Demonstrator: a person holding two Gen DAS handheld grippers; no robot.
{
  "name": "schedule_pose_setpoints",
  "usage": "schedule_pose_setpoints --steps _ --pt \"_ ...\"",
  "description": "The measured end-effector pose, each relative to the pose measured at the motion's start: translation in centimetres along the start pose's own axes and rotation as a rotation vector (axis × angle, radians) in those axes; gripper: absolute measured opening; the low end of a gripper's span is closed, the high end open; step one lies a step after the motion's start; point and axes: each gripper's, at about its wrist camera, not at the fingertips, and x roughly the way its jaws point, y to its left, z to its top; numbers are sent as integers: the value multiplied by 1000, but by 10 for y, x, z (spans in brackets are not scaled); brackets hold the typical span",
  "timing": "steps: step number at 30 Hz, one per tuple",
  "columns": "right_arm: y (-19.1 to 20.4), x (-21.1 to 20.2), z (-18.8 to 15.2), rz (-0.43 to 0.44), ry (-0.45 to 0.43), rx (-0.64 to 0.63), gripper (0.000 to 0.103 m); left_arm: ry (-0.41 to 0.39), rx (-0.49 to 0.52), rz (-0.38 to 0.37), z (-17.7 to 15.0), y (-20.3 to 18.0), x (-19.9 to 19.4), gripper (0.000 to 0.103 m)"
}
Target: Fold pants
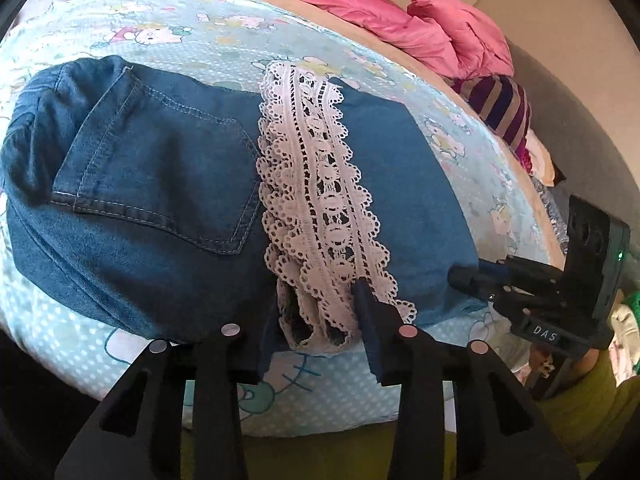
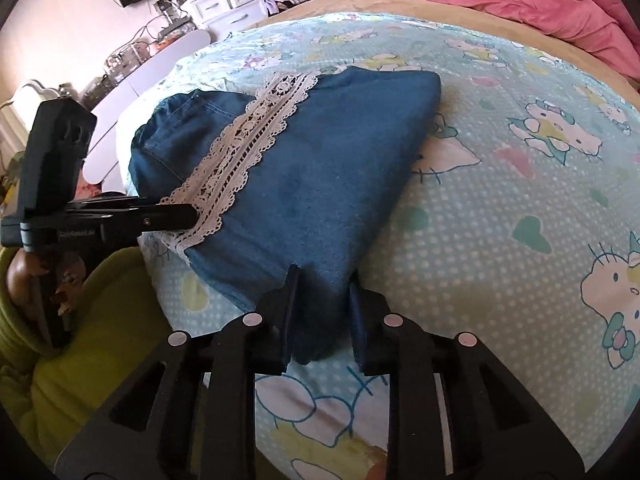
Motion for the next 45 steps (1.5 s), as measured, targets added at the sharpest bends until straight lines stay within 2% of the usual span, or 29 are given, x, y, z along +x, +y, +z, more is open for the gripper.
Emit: schedule_pose_setpoints --steps 2,3,4,7,13,16,20,22,31,32,34,43,45 --pt "1 -2 2 -18 2 -7 29 -2 1 -1 -1 1 -1 37" --pt "0 -4 3 -38 -3 -7 43 -3 -1 -4 -1 1 -1 37" --pt "1 -7 3 -54 -11 -9 51 -5 -4 -6 -1 2 -2 37" --pt "1 -16 5 -109 -38 -24 53 -11 -10 -8 -1 3 -4 40" --pt "23 -24 15 -100 -106 -95 56 -13 -9 -8 -3 4 -6 44" --pt "36 -15 22 -99 -99 -133 56 -15 -6 -7 -2 3 -6 45" --pt "46 7 25 -118 -47 -169 56 -16 -2 -10 -3 2 -7 47" --pt "40 23 22 -128 7 -148 56 -15 -3 -14 -3 2 -7 47" --pt "32 11 25 -72 -28 -67 57 -22 2 -14 -4 2 -10 49" --pt "32 8 25 -71 -34 -62 57 -27 2 -8 -4 2 -12 54" --pt "31 3 24 -68 -47 -52 58 -36 4 -1 -4 1 -15 58" --pt "30 -24 29 -79 -116 -33 74 -85 45 60 -2 -2 -40 58" --pt "32 -28 32 -82 -131 -34 80 -100 51 76 -2 -2 -46 58"
